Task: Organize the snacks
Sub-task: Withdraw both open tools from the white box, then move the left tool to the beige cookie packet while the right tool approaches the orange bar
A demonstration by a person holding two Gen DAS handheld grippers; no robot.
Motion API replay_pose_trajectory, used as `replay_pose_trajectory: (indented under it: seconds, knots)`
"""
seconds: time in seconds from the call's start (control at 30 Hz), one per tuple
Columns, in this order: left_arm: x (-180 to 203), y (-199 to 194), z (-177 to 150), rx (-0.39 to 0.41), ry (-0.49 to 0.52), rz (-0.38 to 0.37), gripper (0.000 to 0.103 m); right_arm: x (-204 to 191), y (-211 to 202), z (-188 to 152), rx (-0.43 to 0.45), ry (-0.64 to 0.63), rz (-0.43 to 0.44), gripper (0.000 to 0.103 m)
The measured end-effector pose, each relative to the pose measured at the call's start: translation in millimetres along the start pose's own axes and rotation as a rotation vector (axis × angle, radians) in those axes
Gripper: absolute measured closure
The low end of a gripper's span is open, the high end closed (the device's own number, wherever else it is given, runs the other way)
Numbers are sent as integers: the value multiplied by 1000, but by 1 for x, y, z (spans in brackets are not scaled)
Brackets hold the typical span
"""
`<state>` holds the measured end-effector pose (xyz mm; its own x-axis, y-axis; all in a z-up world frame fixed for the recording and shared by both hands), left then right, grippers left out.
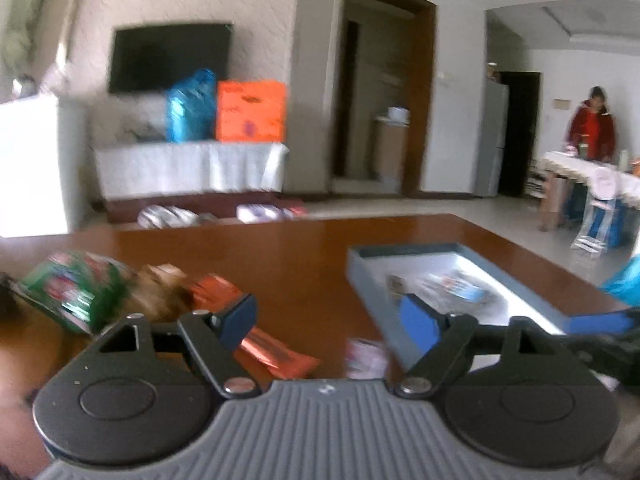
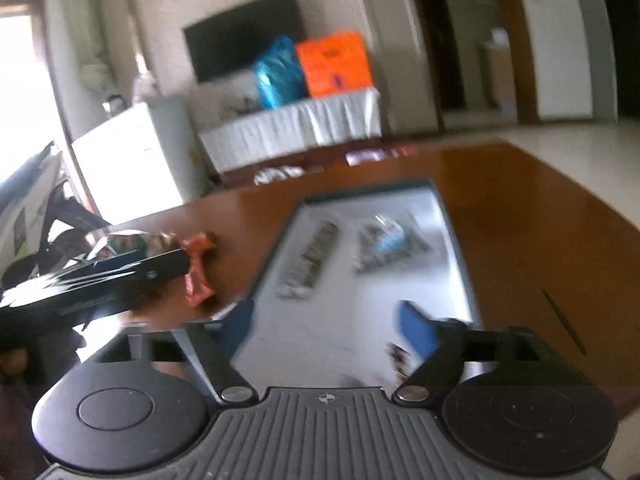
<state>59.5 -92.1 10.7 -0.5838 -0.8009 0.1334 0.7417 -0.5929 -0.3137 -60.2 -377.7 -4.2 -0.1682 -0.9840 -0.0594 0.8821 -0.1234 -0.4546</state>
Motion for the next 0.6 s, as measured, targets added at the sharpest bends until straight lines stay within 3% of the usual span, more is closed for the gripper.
replay_pose_trajectory:
  seconds: [0.23,0.4,0.6]
  knots:
    - [-50,-4,7,26,-40,183,15,-55,13,14,23,-80,59,9]
    - [-86,-11,6,37,-93,294,15,-83,21,43,79,-29,88,7]
    - [-114,-12,-3,1,-184,369,15,-111,61,63,-10,19,88,4]
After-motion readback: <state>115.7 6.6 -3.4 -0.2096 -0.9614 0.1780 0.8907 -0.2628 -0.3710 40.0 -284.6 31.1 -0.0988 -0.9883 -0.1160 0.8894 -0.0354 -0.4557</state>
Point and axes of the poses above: each gripper's, at about its wrist camera, not at the fingertips, and y roughly the way its jaws point, x to its right, z to its top, the point moved 6 cm from there along y, roughly the way its jaws point, and after that the axes turned 13 degrees about -z, right-handed, at the moved point
